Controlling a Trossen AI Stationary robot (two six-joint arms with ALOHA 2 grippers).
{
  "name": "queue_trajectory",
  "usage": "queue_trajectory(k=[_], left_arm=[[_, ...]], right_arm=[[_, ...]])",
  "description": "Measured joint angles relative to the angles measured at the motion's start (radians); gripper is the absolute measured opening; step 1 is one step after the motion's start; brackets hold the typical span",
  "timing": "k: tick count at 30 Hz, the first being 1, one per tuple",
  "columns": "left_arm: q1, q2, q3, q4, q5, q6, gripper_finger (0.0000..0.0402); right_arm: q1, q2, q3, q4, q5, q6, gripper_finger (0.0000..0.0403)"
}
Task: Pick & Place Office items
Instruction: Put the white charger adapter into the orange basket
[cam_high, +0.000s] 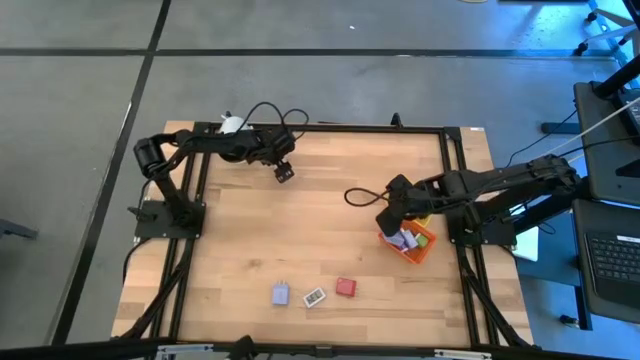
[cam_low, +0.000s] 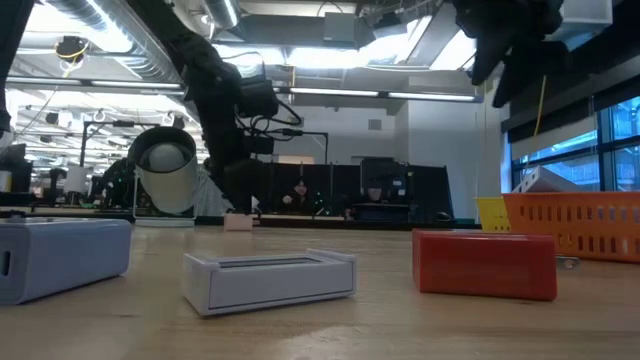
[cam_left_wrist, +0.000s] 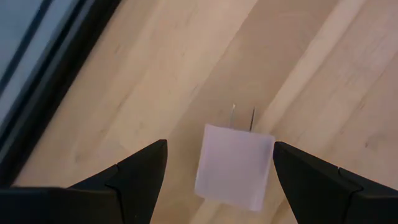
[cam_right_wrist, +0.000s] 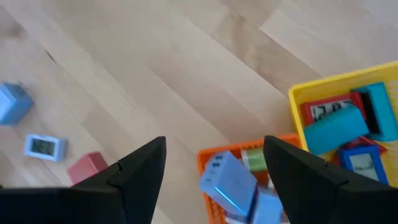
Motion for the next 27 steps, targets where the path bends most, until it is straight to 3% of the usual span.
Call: queue_trajectory(k=[5, 19, 23, 27], left_arm=[[0.015, 0.008, 0.0, -0.009, 0.076, 0.031, 0.029], [0.022, 0.095, 0.004, 0.011, 0.081, 0.087, 0.0288], [0.021, 0.092, 0.003, 0.01, 0.094, 0.087, 0.0264], [0.019, 0.083, 0.0, 0.01, 0.126, 0.07, 0.0213]], right_arm=[[-0.023, 0.0, 0.0, 0.04, 0.0, 0.0, 0.0272], [-0.04, 0.0, 0.0, 0.057, 0.0, 0.0, 0.0272], [-0.04, 0.0, 0.0, 0.057, 0.0, -0.004, 0.0272], [-0.04, 0.0, 0.0, 0.057, 0.0, -0.005, 0.0272]])
